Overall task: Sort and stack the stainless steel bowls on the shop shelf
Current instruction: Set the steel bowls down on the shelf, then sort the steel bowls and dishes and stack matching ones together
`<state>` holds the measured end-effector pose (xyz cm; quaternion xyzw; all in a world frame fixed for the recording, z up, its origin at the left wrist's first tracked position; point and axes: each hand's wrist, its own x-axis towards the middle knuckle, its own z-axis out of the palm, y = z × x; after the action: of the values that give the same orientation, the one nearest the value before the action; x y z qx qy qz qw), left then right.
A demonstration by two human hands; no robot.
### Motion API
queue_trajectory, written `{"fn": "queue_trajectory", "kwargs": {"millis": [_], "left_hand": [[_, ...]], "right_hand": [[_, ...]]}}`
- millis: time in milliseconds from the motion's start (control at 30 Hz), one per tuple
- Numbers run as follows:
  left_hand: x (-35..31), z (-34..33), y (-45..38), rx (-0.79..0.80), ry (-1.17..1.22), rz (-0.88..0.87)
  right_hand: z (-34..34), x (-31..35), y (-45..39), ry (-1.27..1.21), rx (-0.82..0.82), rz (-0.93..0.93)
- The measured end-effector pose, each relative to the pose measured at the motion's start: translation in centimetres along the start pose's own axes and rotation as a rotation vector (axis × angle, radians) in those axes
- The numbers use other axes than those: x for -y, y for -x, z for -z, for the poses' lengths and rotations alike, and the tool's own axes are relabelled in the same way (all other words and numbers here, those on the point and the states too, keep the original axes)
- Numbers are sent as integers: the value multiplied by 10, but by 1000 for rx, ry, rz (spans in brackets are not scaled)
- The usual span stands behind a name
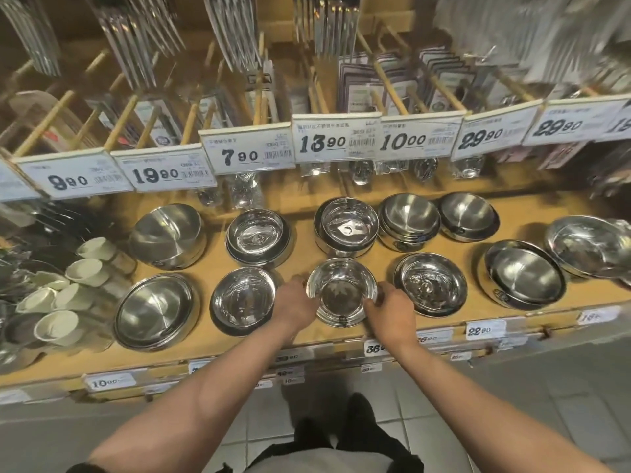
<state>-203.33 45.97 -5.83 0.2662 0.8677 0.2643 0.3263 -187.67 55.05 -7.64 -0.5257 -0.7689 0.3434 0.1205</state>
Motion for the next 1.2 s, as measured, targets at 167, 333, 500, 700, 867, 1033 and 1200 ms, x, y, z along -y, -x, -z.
{"fn": "queue_trajectory", "kwargs": {"millis": [167, 333, 500, 700, 867, 1033, 1200], "left_hand": [[1, 1, 3, 23, 62, 23], [1, 4, 10, 15, 57, 0], [1, 20, 30, -32, 12, -114], [-2, 46, 48, 0, 163, -169], [-16, 45, 55, -7, 307, -148], [-41, 24, 57, 35, 345, -144], [-76, -5, 54, 41, 302, -170]], "right_hand": [[4, 2, -4, 22, 25, 6], [7, 7, -3, 39, 79, -39], [38, 10, 9, -34, 67, -83], [100, -17, 29, -508, -26, -235], [134, -45, 39, -671, -53, -332], [146, -69, 37, -714, -91, -367], [169, -103, 23, -701, -120, -371]]}}
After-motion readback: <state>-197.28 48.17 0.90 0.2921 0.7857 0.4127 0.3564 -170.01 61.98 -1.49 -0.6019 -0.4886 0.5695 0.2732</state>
